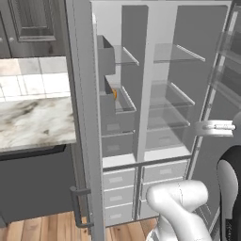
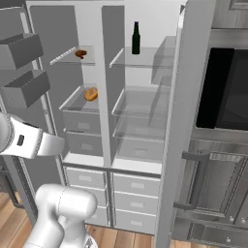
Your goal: There's a chicken drumstick in the fridge that needs to be moved to the freezer for freezing. Pick up the chicken drumstick from the fridge, place it on any shelf in the freezer, and close the fridge and freezer doors when done.
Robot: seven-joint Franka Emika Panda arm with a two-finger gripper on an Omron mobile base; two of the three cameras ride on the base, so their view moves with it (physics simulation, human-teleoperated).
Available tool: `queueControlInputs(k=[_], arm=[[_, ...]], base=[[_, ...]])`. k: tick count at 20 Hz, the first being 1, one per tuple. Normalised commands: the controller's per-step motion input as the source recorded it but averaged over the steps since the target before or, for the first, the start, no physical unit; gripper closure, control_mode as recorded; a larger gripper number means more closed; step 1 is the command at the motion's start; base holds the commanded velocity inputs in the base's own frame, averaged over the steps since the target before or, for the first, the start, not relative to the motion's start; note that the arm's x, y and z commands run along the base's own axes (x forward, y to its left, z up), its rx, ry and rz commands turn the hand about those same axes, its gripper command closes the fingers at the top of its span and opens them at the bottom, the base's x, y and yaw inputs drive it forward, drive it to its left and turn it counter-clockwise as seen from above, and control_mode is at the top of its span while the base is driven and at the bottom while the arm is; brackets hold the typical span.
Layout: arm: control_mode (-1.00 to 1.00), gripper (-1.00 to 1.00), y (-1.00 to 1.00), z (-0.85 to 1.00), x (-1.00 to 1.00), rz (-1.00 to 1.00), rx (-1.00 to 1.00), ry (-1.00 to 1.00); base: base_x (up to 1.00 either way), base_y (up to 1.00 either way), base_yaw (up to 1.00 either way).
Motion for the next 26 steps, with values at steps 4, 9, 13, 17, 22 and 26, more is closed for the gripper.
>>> queueControlInputs(k=[4, 9, 13, 17, 22, 26], arm=[[1.0, -1.0, 0.0, 0.0, 0.0, 0.0, 0.0, 0.0], [1.0, -1.0, 0.0, 0.0, 0.0, 0.0, 0.0, 0.0], [1.0, -1.0, 0.0, 0.0, 0.0, 0.0, 0.0, 0.0], [1.0, -1.0, 0.0, 0.0, 0.0, 0.0, 0.0, 0.0], [1.0, -1.0, 0.0, 0.0, 0.0, 0.0, 0.0, 0.0], [1.0, -1.0, 0.0, 0.0, 0.0, 0.0, 0.0, 0.0]], base=[[0.0, 0.04, 0.04], [-0.02, -0.23, 0.16], [-0.02, -0.18, 0.08], [-0.03, -0.42, 0.0], [-0.06, -0.17, -0.03], [-0.43, 0.04, 0.0]])
